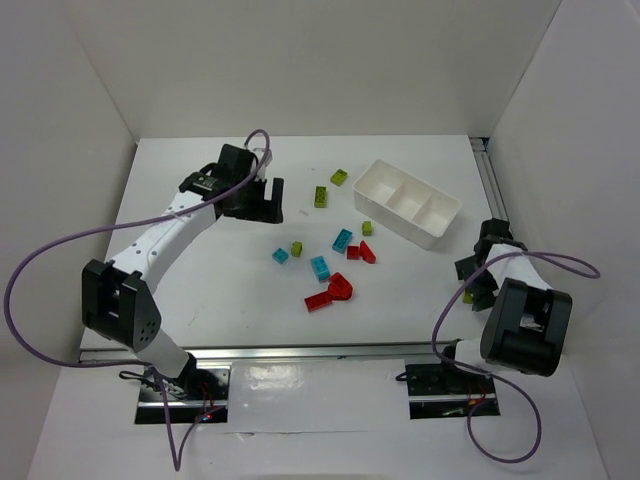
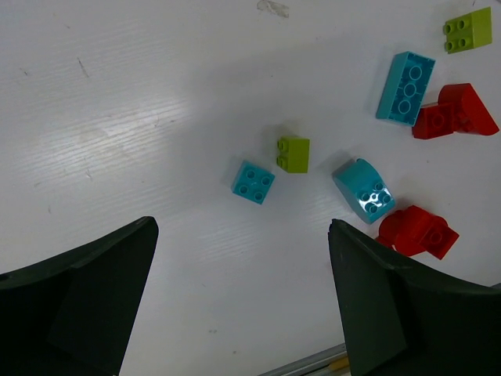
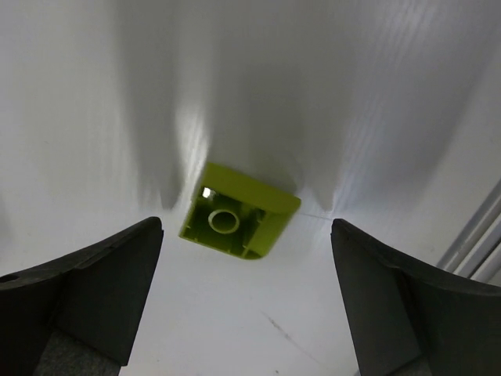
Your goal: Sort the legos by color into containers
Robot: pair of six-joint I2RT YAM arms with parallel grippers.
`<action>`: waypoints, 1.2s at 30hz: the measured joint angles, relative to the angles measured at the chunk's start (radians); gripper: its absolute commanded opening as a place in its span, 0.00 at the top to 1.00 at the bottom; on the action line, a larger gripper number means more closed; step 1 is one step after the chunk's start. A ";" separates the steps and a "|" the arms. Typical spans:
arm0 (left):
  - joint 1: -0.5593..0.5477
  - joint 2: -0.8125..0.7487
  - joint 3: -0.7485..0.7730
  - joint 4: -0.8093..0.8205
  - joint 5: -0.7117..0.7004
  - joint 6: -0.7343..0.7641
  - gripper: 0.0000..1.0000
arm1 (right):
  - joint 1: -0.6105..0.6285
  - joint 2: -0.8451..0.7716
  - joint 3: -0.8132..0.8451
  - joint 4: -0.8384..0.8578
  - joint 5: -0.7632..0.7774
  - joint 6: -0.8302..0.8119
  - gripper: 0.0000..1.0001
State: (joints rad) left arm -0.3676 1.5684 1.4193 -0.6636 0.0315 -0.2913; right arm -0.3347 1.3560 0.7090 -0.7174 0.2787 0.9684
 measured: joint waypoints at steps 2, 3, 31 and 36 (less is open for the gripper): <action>-0.001 0.008 0.000 -0.004 0.000 0.000 0.00 | -0.002 0.021 0.013 0.022 0.007 -0.004 0.11; -0.001 0.008 0.000 -0.006 -0.001 0.000 0.00 | -0.003 0.030 0.020 0.030 0.012 -0.005 0.13; -0.010 0.025 0.000 -0.011 -0.002 -0.001 0.00 | 0.114 -0.061 0.359 0.026 -0.028 -0.126 0.52; -0.010 0.027 0.000 -0.018 0.001 -0.003 0.00 | 0.156 -0.024 0.375 0.002 0.005 -0.132 0.22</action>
State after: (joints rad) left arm -0.3775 1.5959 1.4197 -0.6811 0.0322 -0.2939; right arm -0.1791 1.3319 1.0836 -0.7155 0.2832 0.8360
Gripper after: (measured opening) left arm 1.001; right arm 0.722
